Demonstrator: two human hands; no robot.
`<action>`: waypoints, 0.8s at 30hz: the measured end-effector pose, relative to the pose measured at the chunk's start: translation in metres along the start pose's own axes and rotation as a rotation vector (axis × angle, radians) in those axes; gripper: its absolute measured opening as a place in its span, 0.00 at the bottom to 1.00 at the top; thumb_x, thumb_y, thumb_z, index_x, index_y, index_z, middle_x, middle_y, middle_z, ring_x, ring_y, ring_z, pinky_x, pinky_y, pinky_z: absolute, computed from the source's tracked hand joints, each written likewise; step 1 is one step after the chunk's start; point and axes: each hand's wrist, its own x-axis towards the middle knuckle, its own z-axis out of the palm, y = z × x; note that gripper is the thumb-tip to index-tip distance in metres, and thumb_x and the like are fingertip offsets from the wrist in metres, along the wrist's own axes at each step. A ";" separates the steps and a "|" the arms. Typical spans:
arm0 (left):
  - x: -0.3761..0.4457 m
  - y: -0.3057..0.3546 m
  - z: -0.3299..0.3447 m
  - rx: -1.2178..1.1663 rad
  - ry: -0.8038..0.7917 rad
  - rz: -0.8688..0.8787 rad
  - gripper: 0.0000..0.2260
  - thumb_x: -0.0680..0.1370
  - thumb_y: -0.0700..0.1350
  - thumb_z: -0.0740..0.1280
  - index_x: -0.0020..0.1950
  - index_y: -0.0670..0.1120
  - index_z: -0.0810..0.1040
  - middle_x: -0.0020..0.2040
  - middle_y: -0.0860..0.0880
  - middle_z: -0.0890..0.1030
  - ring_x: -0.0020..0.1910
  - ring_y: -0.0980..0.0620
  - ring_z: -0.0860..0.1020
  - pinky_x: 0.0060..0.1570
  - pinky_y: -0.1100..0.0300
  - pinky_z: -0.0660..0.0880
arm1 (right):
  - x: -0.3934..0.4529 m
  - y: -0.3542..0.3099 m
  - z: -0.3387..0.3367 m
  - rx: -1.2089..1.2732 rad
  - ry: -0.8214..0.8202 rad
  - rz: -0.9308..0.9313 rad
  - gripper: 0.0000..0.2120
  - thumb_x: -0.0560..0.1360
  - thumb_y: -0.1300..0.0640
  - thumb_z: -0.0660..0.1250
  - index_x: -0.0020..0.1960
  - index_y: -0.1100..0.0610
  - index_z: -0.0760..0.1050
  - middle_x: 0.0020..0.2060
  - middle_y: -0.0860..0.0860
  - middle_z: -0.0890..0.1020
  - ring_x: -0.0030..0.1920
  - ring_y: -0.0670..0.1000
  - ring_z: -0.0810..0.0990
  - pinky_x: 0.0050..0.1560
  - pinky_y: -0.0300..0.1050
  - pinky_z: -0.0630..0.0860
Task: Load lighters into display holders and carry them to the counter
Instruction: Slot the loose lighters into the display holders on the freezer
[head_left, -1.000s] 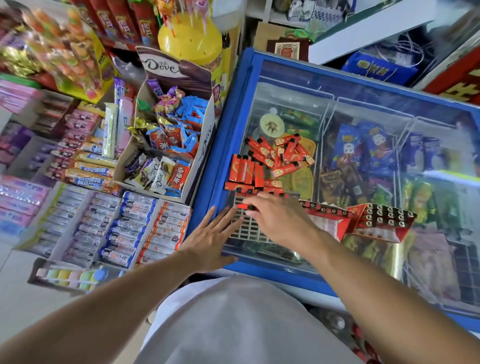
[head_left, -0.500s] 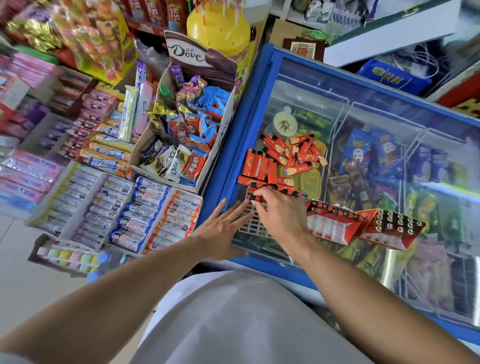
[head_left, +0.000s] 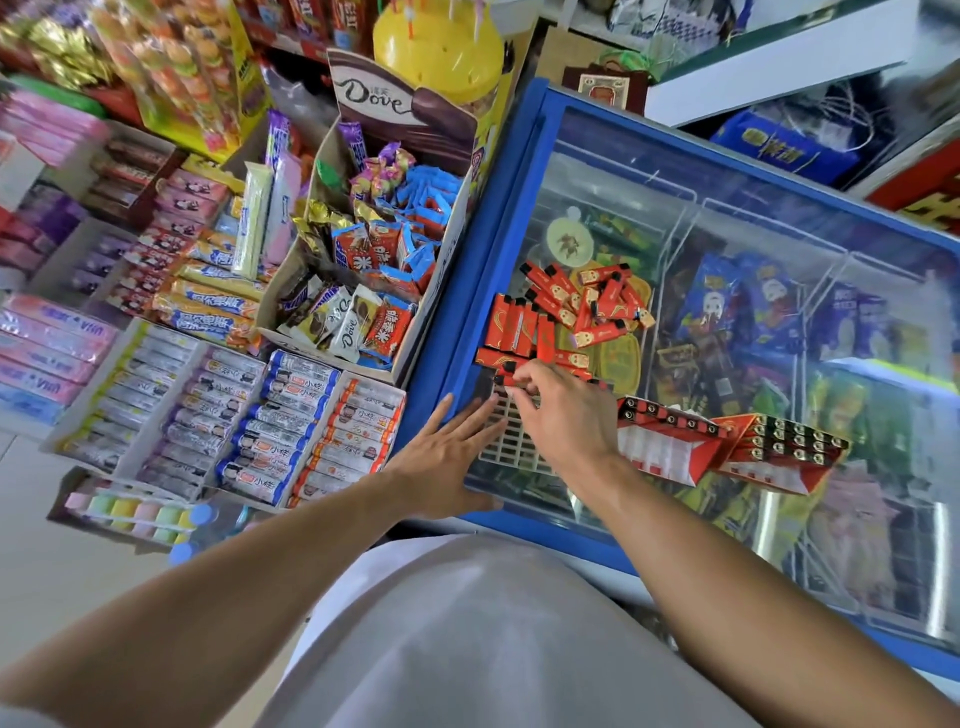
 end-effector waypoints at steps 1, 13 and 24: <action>-0.001 0.001 -0.002 -0.046 0.021 -0.001 0.46 0.74 0.75 0.57 0.83 0.51 0.45 0.82 0.51 0.37 0.80 0.56 0.39 0.75 0.48 0.27 | 0.001 0.000 0.000 -0.001 -0.004 -0.001 0.06 0.78 0.45 0.69 0.49 0.47 0.80 0.41 0.42 0.84 0.33 0.43 0.80 0.28 0.41 0.75; 0.005 0.004 -0.033 -0.424 0.464 -0.177 0.07 0.74 0.40 0.73 0.50 0.46 0.79 0.51 0.52 0.77 0.47 0.53 0.78 0.48 0.53 0.77 | -0.001 -0.007 -0.001 0.017 -0.054 -0.066 0.07 0.76 0.50 0.72 0.54 0.49 0.81 0.44 0.44 0.84 0.36 0.47 0.83 0.31 0.42 0.77; 0.012 -0.005 -0.040 -0.591 0.397 -0.545 0.22 0.77 0.43 0.71 0.70 0.49 0.71 0.52 0.53 0.75 0.47 0.52 0.77 0.48 0.52 0.79 | 0.004 -0.025 0.017 -0.145 -0.408 -0.090 0.12 0.80 0.60 0.64 0.62 0.53 0.77 0.45 0.51 0.84 0.41 0.53 0.83 0.43 0.51 0.80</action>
